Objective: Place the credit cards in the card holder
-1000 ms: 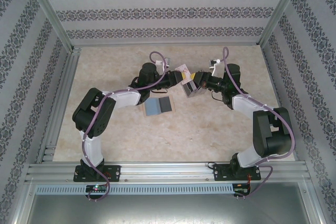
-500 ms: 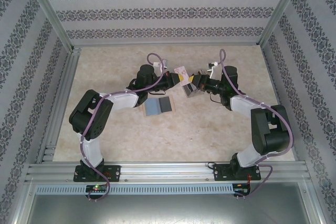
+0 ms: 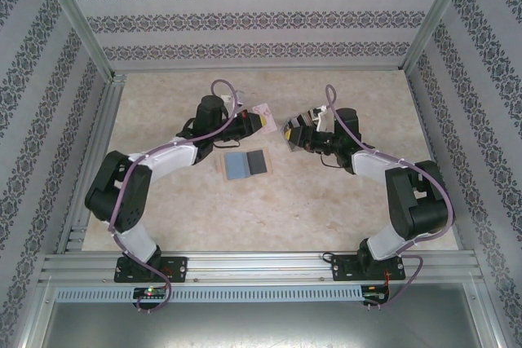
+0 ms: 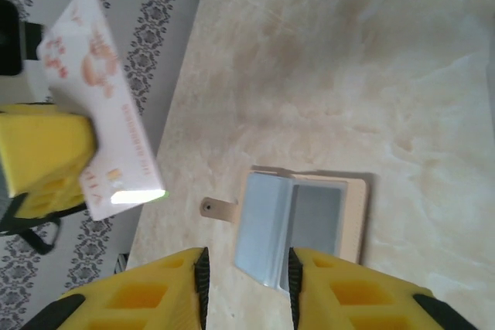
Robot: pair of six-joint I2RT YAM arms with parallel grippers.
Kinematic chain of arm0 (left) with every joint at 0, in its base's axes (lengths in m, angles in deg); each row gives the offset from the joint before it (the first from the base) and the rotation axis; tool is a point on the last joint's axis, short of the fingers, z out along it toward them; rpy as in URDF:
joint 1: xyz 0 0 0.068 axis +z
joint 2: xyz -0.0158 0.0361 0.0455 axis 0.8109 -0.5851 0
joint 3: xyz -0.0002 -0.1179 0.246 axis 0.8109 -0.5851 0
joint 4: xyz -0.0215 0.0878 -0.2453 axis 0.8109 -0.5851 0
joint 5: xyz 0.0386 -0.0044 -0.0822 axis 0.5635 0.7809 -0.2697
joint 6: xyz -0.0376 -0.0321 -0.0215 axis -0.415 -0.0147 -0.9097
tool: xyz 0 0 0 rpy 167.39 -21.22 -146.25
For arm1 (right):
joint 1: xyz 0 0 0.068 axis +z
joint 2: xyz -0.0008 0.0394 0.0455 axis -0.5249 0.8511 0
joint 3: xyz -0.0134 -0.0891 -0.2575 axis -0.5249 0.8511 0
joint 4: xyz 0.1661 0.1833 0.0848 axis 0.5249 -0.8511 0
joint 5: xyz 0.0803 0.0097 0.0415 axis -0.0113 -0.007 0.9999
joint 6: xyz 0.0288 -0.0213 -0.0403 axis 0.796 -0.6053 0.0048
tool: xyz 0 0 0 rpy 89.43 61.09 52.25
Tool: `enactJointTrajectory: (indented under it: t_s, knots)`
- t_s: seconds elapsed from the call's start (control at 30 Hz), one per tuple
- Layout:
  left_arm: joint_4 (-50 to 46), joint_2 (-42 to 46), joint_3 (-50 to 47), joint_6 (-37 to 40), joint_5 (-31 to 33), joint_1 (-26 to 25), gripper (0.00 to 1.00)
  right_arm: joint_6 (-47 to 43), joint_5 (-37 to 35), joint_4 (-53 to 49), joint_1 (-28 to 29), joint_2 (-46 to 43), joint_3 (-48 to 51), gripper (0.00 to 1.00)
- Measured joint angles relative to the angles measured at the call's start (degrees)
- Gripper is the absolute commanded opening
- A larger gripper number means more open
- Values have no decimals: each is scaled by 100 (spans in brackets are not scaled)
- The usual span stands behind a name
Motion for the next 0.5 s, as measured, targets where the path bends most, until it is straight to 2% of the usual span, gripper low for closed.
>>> enactJointTrajectory:
  t_s: [0.2,0.4,0.5]
  knots:
    - [-1491,586,-140,748,-61,214,0,-389,-208,-481,442,146,-201,36]
    - [-2667,634,-214,1379,-337,479,0,-660,-369,-723,1001,592,-507,36]
    - [-2938,514,-214,1556,-588,546,0,-741,-431,-745,1152,800,-575,36]
